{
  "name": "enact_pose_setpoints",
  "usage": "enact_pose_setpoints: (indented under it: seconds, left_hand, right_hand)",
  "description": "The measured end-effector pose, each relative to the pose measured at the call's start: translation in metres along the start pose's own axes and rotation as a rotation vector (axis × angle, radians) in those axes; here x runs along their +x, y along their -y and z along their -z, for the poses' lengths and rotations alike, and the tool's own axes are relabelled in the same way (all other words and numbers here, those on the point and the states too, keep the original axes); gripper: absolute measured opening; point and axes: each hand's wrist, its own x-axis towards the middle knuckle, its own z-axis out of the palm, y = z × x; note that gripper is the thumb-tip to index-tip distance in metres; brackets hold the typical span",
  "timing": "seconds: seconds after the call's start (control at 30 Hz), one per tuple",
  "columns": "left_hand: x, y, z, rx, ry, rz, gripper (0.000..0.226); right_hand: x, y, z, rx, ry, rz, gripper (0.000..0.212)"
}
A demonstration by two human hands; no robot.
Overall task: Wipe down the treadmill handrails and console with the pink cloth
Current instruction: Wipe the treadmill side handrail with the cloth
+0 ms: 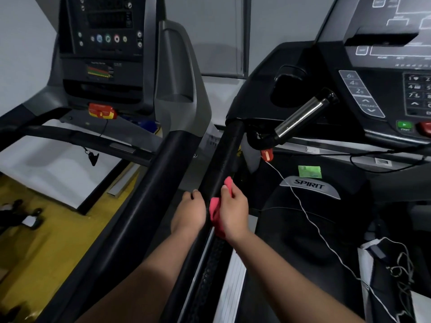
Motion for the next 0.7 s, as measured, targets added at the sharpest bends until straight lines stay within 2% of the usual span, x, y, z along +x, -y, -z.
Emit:
enact_pose_setpoints:
  seconds: [0.07,0.13,0.23,0.33,0.4,0.5,0.6,0.7]
  left_hand:
    - [-0.002,0.000,0.001,0.014,0.000,0.003,0.049]
    - [-0.002,0.000,0.001,0.029,-0.001,-0.003,0.049]
    - [0.000,0.001,-0.001,0.023,-0.004,-0.010,0.047]
    - [0.005,0.004,-0.002,0.013,-0.001,-0.022,0.045]
    - [0.008,0.005,-0.004,0.011,0.002,-0.019,0.045]
    - [0.009,0.006,-0.005,0.011,-0.007,-0.011,0.045]
    - [0.009,0.006,-0.005,0.026,-0.004,-0.046,0.041]
    - [0.011,0.008,-0.005,-0.011,-0.023,-0.020,0.042]
  right_hand:
    - [-0.006,-0.003,-0.001,-0.138,-0.021,0.114,0.042]
    - [-0.006,0.000,-0.001,-0.118,-0.039,0.117,0.041]
    - [0.008,0.004,-0.002,0.094,-0.042,-0.073,0.030]
    - [0.026,0.007,-0.005,0.396,0.015,-0.376,0.034]
    - [0.038,0.004,-0.004,0.467,0.031,-0.510,0.038]
    - [0.048,-0.008,-0.008,0.493,0.073,-0.538,0.037]
    - [0.047,-0.016,-0.019,0.508,0.108,-0.507,0.024]
    - [0.045,-0.013,-0.018,0.518,0.133,-0.547,0.027]
